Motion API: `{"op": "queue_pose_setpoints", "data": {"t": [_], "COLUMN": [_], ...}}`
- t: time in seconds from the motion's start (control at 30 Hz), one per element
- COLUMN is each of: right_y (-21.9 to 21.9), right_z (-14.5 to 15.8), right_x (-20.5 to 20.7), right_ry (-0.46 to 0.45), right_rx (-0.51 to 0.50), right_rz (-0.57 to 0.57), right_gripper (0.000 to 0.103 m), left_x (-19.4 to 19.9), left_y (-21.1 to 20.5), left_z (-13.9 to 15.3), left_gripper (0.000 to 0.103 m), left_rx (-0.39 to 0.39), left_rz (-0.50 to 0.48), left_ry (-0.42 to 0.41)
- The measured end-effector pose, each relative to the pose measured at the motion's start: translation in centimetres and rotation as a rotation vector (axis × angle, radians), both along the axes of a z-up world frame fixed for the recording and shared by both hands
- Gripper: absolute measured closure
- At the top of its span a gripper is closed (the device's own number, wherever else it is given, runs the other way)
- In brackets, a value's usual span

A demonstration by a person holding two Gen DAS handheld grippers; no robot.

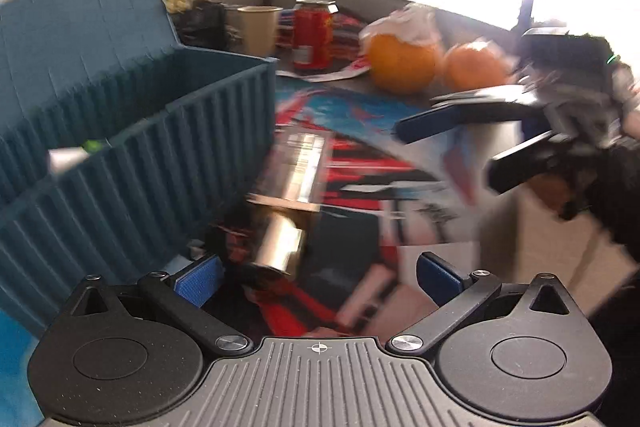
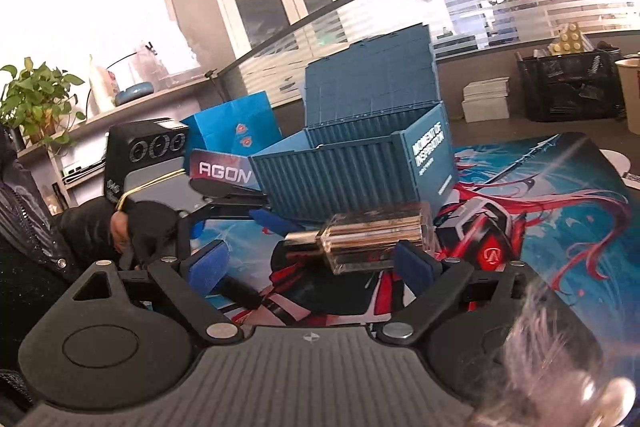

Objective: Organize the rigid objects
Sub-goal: 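Lower the left gripper around the perfume bottle and close on it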

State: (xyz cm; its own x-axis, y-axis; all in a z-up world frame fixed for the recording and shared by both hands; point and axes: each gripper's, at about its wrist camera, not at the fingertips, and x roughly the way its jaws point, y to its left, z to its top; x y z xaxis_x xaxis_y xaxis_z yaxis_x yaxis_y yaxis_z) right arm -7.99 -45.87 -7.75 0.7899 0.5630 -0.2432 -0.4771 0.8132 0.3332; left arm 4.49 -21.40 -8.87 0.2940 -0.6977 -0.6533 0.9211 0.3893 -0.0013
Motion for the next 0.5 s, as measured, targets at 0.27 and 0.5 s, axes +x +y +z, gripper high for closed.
{"op": "queue_pose_setpoints", "data": {"t": [0.27,0.5], "right_y": [-0.5,-0.9], "right_z": [-0.4,-0.8], "right_x": [-1.2,-2.8], "right_ry": [-0.026,-0.062], "right_rx": [0.035,0.061], "right_rz": [-0.035,-0.078], "right_gripper": [0.012,0.003], "left_x": [0.3,1.0], "left_y": [-2.7,-5.6], "left_z": [0.8,-0.4], "left_gripper": [0.0,0.0], "left_rx": [0.02,0.051], "left_rz": [0.023,-0.014], "left_ry": [-0.021,0.011]}}
